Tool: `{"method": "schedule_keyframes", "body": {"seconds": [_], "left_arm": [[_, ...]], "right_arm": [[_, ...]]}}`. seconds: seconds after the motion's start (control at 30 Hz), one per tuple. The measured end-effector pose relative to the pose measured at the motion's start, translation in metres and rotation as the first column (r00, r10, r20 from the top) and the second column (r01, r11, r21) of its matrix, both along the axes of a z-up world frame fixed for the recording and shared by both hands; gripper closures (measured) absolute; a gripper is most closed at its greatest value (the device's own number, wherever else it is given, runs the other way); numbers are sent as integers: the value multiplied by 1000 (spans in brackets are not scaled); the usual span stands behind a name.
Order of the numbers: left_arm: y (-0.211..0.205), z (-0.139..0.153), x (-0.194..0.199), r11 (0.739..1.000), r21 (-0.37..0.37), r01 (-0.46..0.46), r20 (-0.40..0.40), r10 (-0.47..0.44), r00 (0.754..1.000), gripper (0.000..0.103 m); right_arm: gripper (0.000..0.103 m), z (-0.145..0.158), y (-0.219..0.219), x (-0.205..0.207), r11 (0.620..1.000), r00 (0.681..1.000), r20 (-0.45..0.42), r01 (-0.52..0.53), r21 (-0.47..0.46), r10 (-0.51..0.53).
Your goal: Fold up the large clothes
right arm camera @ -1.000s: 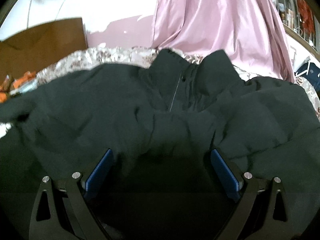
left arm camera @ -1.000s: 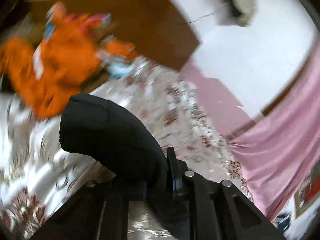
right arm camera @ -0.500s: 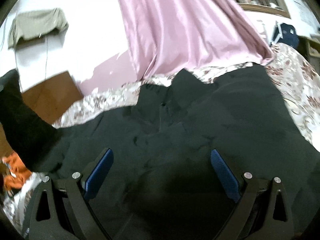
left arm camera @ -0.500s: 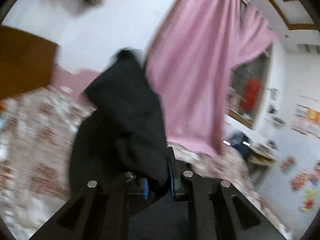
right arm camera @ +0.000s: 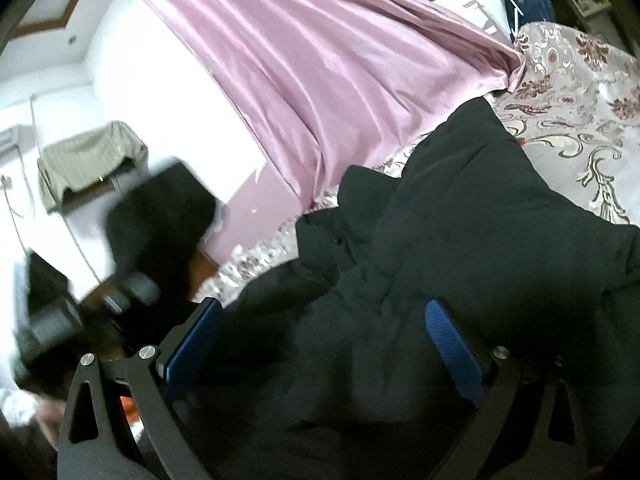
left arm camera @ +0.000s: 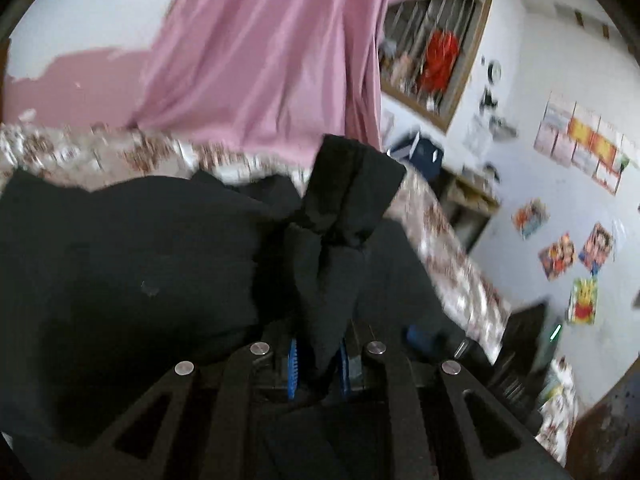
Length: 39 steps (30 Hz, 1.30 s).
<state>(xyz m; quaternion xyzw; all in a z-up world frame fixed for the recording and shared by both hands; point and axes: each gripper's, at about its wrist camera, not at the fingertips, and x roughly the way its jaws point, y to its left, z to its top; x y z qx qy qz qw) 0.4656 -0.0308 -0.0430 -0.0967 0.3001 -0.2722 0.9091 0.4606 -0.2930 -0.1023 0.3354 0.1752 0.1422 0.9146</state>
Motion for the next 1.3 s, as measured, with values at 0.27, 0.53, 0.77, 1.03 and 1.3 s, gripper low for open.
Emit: {"method": "schedule_keyframes", "body": {"seconds": [0.27,0.53,0.77,1.03,1.3], "left_arm": [[-22,-65,1,996,48,77,-194,-66,979,88],[-13,-65,-9,988,-36,148,-245,-152,957,59],[14,-58,-26,993,-90,80,-276,-102,956,0],[54,-38,-49,995,-55,-87,-264,69,962,0],[118,-15,-45,965,-23,-262,-161,255,953,0]], "right_arm": [[3,-13,-5,10,999,1000,-8,-10,48,10],[3,-14,-4,9,999,1000,-22,-5,36,5],[3,-12,5,13,999,997,-81,11,-45,-14],[3,-12,1,9,999,996,-86,5,-53,-10],[3,-11,6,3,997,995,-104,-11,-83,2]]}}
